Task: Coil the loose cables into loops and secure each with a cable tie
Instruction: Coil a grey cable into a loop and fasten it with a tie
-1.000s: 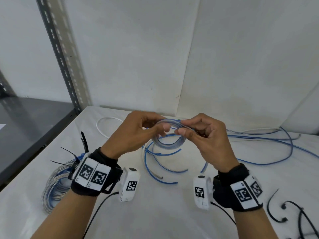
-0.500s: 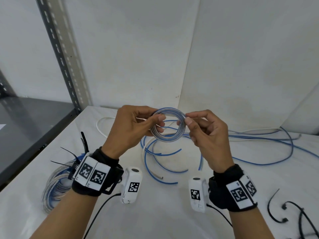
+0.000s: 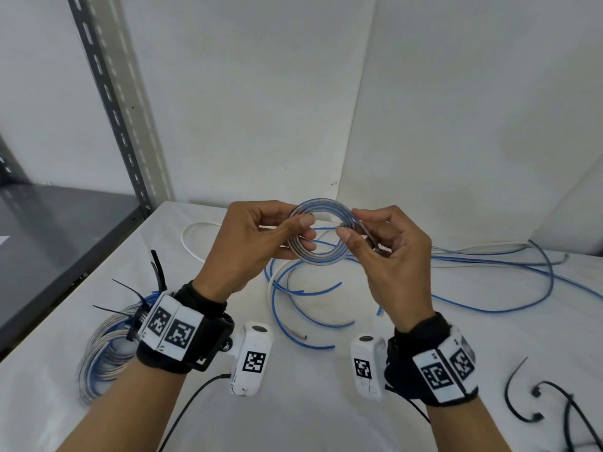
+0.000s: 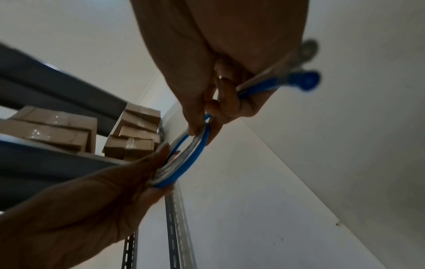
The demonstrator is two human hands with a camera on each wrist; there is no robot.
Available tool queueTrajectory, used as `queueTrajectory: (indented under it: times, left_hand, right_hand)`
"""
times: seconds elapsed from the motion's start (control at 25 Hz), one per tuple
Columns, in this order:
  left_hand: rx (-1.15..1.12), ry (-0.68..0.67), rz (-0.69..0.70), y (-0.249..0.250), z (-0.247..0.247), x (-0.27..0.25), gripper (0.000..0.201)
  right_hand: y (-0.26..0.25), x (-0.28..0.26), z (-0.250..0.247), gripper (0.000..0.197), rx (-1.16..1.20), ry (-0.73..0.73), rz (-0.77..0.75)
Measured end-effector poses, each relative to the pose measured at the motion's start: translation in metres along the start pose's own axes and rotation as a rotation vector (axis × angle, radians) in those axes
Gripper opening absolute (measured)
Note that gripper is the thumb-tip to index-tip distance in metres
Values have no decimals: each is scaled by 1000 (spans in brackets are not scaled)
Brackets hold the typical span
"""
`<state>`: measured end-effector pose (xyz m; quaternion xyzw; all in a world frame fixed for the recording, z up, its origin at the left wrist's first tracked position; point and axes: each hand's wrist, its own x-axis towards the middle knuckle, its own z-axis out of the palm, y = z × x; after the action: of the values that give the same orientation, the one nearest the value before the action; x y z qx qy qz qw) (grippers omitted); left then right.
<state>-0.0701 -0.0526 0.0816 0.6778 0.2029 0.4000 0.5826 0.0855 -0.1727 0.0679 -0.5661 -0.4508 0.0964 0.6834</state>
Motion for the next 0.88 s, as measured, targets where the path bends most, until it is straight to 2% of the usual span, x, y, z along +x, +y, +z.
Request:
queueTrajectory:
  times: [0.12,0.2,0.28,0.36,0.48,0.64,0.72,0.88]
  left_hand:
    - [13,-68,-17,-1,-3,1,23]
    - [105,-177,-48,-2,-10,1,32]
    - [272,-296,-69,-1,-13,-1,24]
    - [370,-346,-64,-2,-12,-2,14]
    - [319,-236,-37,0,-17,-1,21]
    - [80,-43,-12,2,-22,3,20]
    - [-2,10,-26,3,-17,3,17]
    - [-145,59,-84,4,-7,2,23]
  right_hand:
    - [2,3,-5,22,19,-20,3]
    - [1,5,-15,19,13,-176,31]
    - [1,5,-20,17,-61,-353,54]
    - [3,4,-20,16,-146,-406,37]
    - [6,7,-19,13,-139,-269,-8]
    - [8,10,-19,7,20,-53,-10]
    - [6,6,-8,2,91,-23,19]
    - [4,-3,10,18,220,31,62]
